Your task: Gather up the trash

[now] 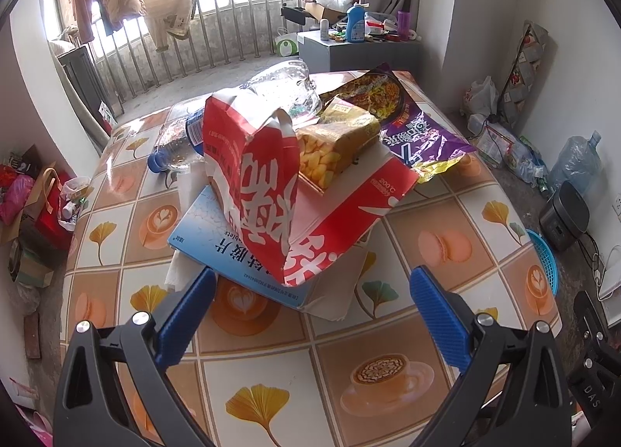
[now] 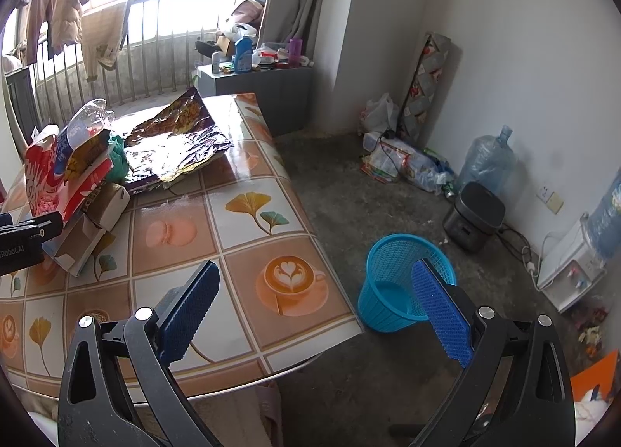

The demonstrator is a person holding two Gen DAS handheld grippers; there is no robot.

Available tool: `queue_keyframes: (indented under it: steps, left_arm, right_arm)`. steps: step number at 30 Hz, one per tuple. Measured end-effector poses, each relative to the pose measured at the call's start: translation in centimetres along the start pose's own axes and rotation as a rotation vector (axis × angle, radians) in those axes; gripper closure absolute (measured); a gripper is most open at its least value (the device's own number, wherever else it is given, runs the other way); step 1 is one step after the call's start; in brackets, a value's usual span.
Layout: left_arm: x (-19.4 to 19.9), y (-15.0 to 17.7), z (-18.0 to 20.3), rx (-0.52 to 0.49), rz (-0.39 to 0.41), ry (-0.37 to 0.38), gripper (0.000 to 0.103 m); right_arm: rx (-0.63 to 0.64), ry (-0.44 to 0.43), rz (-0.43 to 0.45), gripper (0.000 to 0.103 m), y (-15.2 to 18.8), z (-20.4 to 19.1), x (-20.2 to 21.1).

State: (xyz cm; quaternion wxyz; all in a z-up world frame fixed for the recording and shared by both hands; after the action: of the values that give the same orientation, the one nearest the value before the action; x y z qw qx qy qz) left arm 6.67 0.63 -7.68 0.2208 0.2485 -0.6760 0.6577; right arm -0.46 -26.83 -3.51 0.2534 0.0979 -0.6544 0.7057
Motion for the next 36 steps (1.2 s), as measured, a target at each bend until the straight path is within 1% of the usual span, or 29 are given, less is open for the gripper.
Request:
queue_keyframes:
  steps: [36]
  left_arm:
    - [-0.02, -0.03, 0.08, -0.002, -0.001, -0.001, 0.006]
  right_arm:
    - [0.001, 0.001, 0.001, 0.008, -0.24, -0.08, 0.29]
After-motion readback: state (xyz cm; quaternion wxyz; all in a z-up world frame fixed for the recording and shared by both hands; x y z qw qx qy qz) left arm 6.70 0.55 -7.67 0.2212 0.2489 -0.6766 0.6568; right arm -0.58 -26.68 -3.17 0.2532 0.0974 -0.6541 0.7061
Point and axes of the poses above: each gripper's, at about its wrist camera, not at the fingertips, and x roughly against the way its jaws point, z to its right, y to its underside, the point moved 9 cm from there along -x, roughly the way its jaws point, and after that the axes turned 13 degrees about z, right-handed, at the moved point
